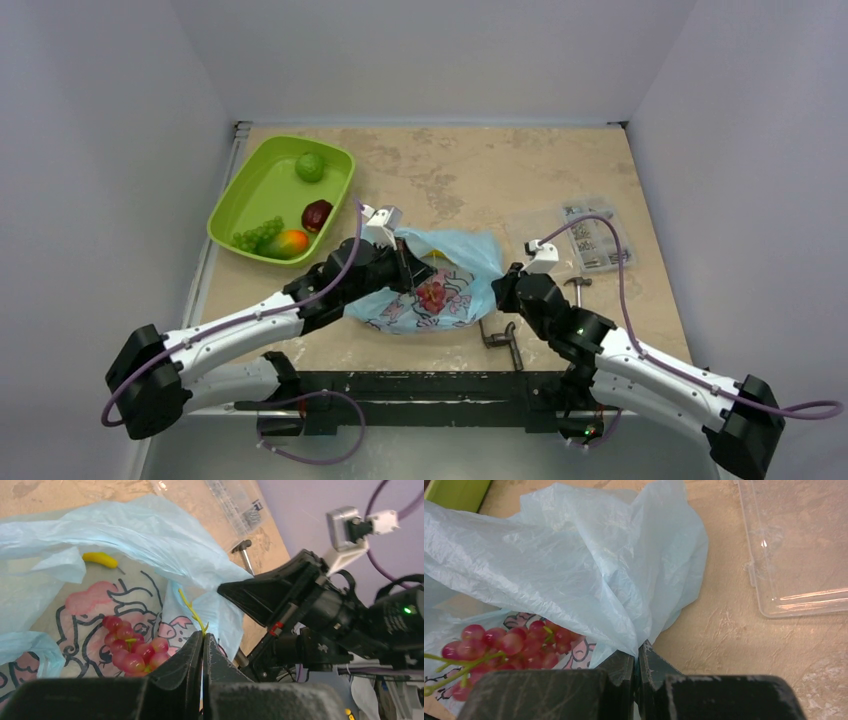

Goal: Take the fake fruits out of the plastic bag
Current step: Take out the fake fruit from the plastic bag.

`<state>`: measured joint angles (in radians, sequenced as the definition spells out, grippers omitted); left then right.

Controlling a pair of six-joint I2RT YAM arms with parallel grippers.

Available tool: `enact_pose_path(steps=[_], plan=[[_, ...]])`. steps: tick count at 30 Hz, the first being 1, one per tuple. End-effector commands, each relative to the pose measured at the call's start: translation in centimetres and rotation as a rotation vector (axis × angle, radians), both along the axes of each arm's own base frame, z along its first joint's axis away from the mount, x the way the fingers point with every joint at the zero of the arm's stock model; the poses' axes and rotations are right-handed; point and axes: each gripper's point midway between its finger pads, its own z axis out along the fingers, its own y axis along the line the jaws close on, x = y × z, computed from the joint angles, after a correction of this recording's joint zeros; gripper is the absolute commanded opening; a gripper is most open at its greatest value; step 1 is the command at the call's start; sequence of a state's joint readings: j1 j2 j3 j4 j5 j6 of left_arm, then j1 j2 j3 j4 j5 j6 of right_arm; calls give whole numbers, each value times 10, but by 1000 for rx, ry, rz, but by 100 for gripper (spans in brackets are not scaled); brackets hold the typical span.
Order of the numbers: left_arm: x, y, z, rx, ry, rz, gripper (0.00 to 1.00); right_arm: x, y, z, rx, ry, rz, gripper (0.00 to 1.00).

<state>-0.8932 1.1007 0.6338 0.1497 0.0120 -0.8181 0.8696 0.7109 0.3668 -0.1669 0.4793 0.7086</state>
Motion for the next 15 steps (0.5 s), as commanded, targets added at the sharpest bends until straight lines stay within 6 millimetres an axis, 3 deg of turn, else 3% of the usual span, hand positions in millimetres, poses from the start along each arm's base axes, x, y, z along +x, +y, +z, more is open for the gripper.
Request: enact_pose_path(steps=[1, 10, 15], plan=[[-16, 0, 58, -41, -160, -116, 0, 6, 2, 10, 20, -25, -21, 0], [-13, 28, 136, 71, -306, -113, 0, 6, 1, 10, 23, -31, -21, 0], [0, 57, 173, 74, -328, -69, 0, 5, 0, 12, 27, -40, -20, 0]])
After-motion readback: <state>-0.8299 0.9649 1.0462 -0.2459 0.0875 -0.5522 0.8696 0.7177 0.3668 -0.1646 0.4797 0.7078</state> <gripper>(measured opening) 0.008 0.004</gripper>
